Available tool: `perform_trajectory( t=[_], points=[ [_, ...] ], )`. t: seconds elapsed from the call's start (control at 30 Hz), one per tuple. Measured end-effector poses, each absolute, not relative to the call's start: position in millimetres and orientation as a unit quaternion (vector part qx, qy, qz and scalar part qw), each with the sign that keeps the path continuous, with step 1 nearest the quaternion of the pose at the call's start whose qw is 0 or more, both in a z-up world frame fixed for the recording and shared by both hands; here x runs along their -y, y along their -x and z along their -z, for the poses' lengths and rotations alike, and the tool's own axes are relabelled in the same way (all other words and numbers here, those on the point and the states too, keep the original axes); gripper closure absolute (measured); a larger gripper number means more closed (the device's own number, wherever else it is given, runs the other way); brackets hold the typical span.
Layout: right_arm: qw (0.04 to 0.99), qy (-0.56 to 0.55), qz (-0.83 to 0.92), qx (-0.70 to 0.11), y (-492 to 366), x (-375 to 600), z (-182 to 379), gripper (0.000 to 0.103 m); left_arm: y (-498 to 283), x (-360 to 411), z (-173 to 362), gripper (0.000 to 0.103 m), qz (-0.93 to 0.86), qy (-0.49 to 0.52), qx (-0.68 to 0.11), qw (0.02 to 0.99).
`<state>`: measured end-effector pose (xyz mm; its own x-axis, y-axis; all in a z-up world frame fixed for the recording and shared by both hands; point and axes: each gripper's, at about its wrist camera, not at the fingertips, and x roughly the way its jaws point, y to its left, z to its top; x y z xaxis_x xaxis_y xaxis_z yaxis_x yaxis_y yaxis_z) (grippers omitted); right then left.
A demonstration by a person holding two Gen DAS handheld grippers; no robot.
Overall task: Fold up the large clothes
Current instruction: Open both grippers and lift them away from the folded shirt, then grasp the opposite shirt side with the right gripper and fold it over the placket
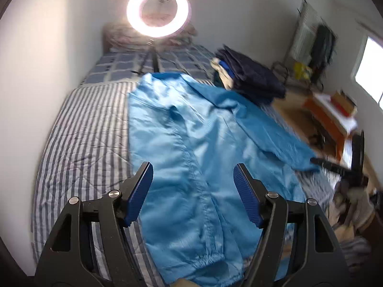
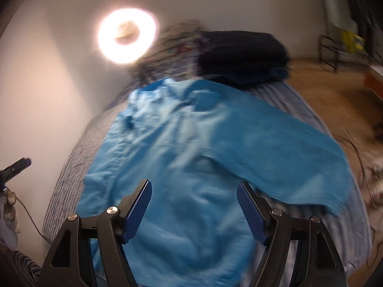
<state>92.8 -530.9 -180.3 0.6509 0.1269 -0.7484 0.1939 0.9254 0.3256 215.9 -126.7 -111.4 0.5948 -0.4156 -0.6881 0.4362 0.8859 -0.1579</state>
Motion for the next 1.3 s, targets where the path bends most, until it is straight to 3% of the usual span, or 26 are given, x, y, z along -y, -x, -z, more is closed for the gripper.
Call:
perform_trajectory(
  t=[0.2,0.43,0.7,0.73,0.77,0.8,0.9,1.3],
  points=[
    [0.856,-0.286,0.086,-0.422,-60,619,205,0.035,-204,166,102,0.031,0.266,-0.029,-0.39,0.881],
    [0.802,-0.431,0.135,-0.391,-37,705,245,0.037,-203,203,112,0.031,0.299,-0.013,-0.393,0.869],
    [0.788,-0.43,0.164,-0.409,-61,735,268,0.038,-218,196,150,0.031,0.27,-0.031,-0.431,0.861],
    [0.788,-0.424,0.164,-0.415,-67,736,271,0.04,-220,192,152,0.031,0.264,-0.029,-0.431,0.862],
    [0.788,-0.419,0.161,-0.421,-71,735,274,0.056,-223,188,153,0.031,0.257,-0.029,-0.431,0.865],
    [0.788,-0.413,0.156,-0.429,-74,735,276,0.079,-225,184,154,0.031,0.253,-0.029,-0.43,0.866],
    [0.807,-0.363,0.148,-0.442,-83,721,263,0.1,-231,170,156,0.031,0.24,-0.02,-0.429,0.871],
    [0.884,-0.132,0.068,-0.442,-100,617,157,0.103,-235,137,152,0.031,0.222,0.003,-0.402,0.888]
  ],
)
